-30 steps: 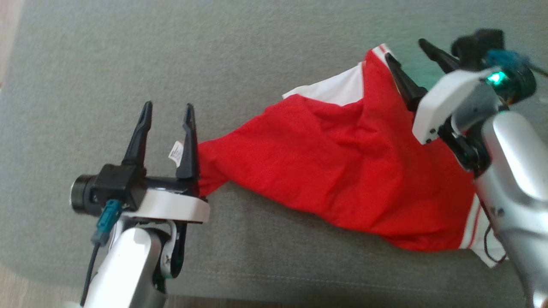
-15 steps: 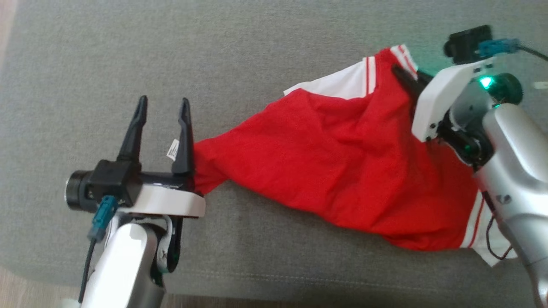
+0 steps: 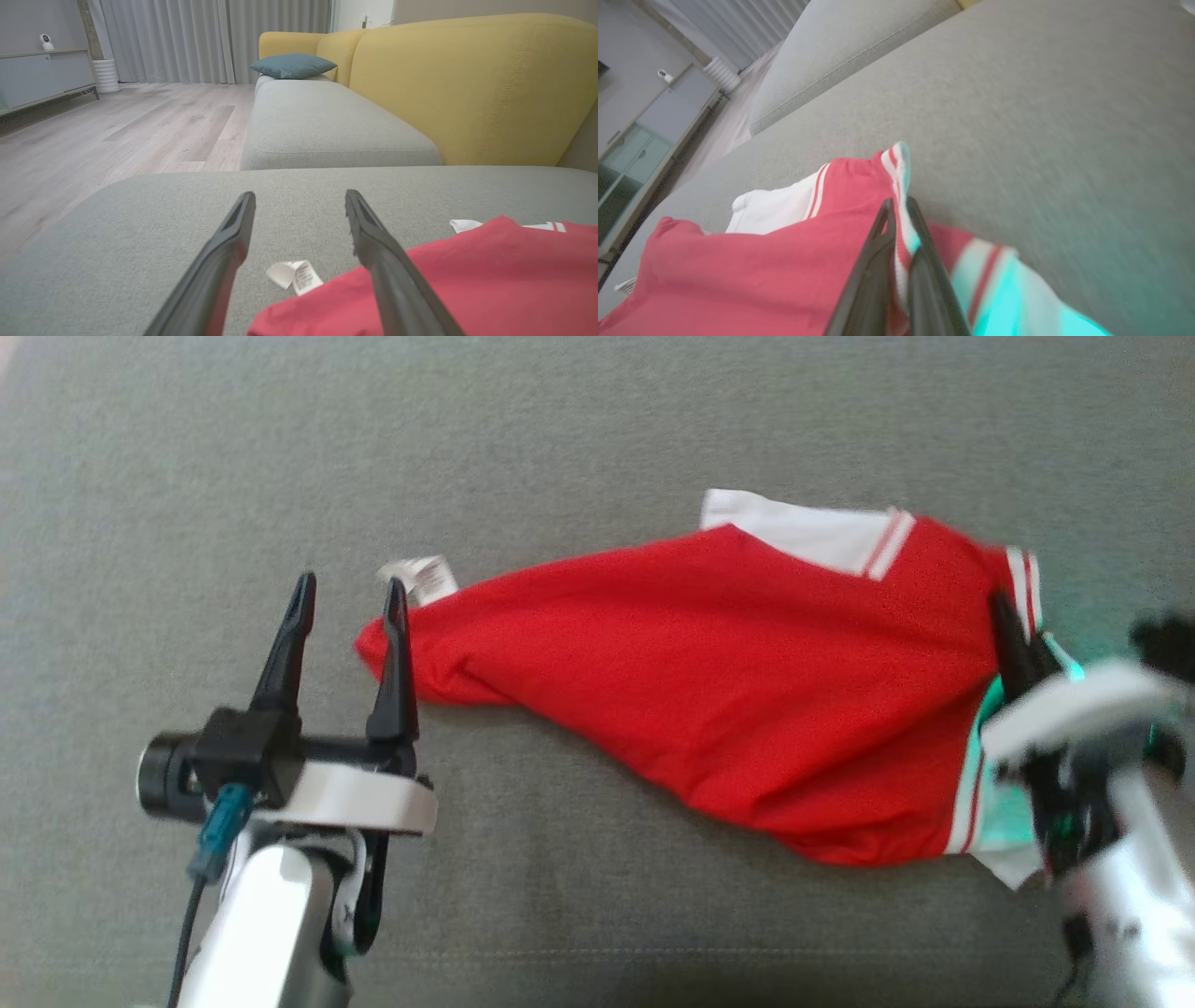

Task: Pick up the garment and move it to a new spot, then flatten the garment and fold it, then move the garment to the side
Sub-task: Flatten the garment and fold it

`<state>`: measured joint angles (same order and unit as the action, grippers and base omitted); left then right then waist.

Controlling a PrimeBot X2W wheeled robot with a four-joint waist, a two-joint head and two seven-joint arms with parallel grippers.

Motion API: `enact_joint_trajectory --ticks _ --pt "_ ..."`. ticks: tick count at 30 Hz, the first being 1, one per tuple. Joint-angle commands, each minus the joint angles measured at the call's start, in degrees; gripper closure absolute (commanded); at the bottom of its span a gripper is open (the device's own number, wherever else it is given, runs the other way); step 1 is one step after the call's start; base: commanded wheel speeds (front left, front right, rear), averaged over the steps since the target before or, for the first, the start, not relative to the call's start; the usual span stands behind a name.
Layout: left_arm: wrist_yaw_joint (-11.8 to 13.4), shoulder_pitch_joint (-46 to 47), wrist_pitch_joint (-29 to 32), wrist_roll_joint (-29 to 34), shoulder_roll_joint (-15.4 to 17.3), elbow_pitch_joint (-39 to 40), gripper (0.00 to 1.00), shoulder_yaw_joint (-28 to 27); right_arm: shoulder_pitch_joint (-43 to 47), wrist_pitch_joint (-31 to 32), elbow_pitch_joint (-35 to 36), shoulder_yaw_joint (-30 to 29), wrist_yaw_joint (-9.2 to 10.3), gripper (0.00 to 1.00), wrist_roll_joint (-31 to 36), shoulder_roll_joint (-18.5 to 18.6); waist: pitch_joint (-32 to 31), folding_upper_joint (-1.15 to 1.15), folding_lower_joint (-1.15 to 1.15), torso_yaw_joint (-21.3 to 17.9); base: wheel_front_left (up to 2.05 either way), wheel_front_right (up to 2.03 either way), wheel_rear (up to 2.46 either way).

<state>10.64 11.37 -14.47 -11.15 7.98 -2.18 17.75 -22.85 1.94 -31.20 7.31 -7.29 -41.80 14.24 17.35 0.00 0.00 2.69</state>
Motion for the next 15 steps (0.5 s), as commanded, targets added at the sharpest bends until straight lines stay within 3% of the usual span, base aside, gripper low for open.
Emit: enact_joint_trajectory --ticks 1,7,8,9,10,15 --pt "0.0 0.0 -0.5 0.5 1.0 1.5 0.00 -2.5 3.0 -2.1 3.0 -1.0 -0.20 1.00 0.1 -1.1 -0.9 0.00 0.00 -1.3 0.00 0.00 0.00" --pt "-0.1 -1.0 -0.5 0.5 1.7 1.4 0.00 -2.9 11.3 -5.6 7.9 -4.8 -0.20 1.00 1.5 -5.2 -1.8 0.00 0.00 -3.2 0.00 0.00 0.00" --pt "-0.1 -1.2 -0.5 0.4 1.8 1.4 0.00 -3.0 12.5 -5.5 8.9 -5.0 -0.20 0.74 2.1 -5.9 -1.9 0.00 0.00 -3.6 0.00 0.00 0.00" --pt "-0.1 -1.4 -0.5 0.4 1.9 1.3 0.00 -3.0 13.4 -5.5 9.9 -5.3 -0.20 0.33 2.7 -6.5 -2.0 0.00 0.00 -3.8 0.00 0.00 0.00" --pt "-0.1 -1.5 -0.5 0.4 2.0 1.3 0.00 -3.0 14.1 -5.9 11.0 -5.8 -0.20 0.00 3.4 -7.0 -2.1 0.00 0.00 -4.1 0.00 0.00 0.00" --pt "0.0 -1.9 -0.4 0.1 2.3 0.8 0.00 -3.0 15.4 -8.3 17.0 -8.1 -0.20 0.00 11.6 -7.0 -2.8 0.00 0.00 -4.7 0.00 0.00 0.00"
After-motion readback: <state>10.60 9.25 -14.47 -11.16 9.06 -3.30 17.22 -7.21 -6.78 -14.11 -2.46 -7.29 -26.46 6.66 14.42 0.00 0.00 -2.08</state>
